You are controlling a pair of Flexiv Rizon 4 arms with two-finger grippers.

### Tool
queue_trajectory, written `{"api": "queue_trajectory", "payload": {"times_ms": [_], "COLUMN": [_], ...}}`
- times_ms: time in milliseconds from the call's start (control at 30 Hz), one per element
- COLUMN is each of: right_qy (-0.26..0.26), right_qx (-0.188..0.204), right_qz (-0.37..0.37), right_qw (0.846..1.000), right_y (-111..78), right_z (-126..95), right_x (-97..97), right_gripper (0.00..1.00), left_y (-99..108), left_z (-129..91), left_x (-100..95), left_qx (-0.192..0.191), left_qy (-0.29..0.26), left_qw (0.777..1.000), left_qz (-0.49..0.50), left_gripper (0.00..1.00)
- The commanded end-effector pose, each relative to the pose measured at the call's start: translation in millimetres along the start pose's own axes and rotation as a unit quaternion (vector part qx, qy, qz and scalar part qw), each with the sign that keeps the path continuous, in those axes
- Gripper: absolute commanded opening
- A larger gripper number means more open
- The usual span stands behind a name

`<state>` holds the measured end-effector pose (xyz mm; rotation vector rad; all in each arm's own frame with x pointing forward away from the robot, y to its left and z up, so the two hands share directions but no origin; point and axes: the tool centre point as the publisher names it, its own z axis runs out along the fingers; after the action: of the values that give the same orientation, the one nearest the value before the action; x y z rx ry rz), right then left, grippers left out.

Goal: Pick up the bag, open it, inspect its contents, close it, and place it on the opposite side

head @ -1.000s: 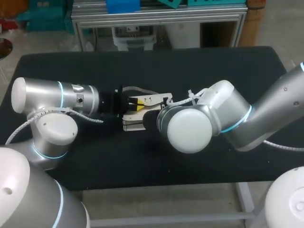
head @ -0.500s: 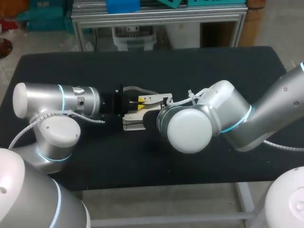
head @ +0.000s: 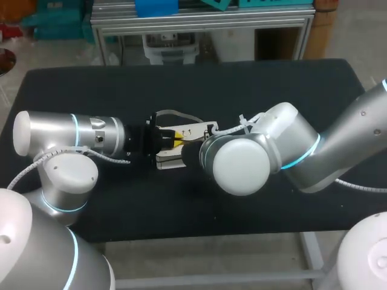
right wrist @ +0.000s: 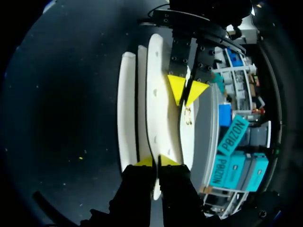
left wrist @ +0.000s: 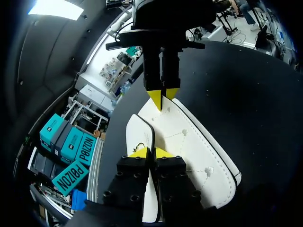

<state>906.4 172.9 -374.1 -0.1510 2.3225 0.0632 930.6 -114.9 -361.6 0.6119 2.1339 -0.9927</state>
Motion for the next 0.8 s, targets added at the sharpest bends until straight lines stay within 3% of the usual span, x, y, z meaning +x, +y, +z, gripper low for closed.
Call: {"api": "queue_trajectory", "payload": {"times_ms": [33,300,600,633,667,700,800], "right_qy": [-0.091,-0.091,-0.091,-0.091,-0.091,-0.091,-0.091], "right_qx": [-0.003,-0.003,-0.003,-0.003,-0.003,-0.003,-0.003], "right_qz": [0.001,0.001,0.001,0.001,0.001,0.001,0.001], "right_qw": [0.996,0.996,0.996,0.996,0.996,0.996,0.996], "right_y": [-3.6,-3.6,-3.6,-3.6,-3.6,-3.6,-3.6], "right_z": [1.9,1.9,1.9,1.9,1.9,1.9,1.9], "right_x": [2.7,2.7,2.7,2.7,2.7,2.7,2.7], "right_gripper": [0.0,0.0,0.0,0.0,0.0,0.0,0.0], "left_y": [2.4,-1.5,-0.8,-1.0,-1.5,-2.3,-5.4], "left_z": [-14.3,7.1,13.4,11.3,8.4,5.8,-0.2], "left_x": [6.2,1.2,6.3,5.8,4.5,2.9,-2.6], "left_qx": [0.006,0.019,0.017,0.016,0.016,0.019,0.024], "left_qy": [-0.001,0.017,0.044,0.044,0.041,0.038,0.026], "left_qw": [1.0,1.0,0.999,0.999,0.999,0.999,0.999], "left_qz": [-0.005,0.0,0.006,0.006,0.006,0.006,0.009], "left_gripper": [0.0,0.0,0.0,0.1,0.3,0.44,0.44]}}
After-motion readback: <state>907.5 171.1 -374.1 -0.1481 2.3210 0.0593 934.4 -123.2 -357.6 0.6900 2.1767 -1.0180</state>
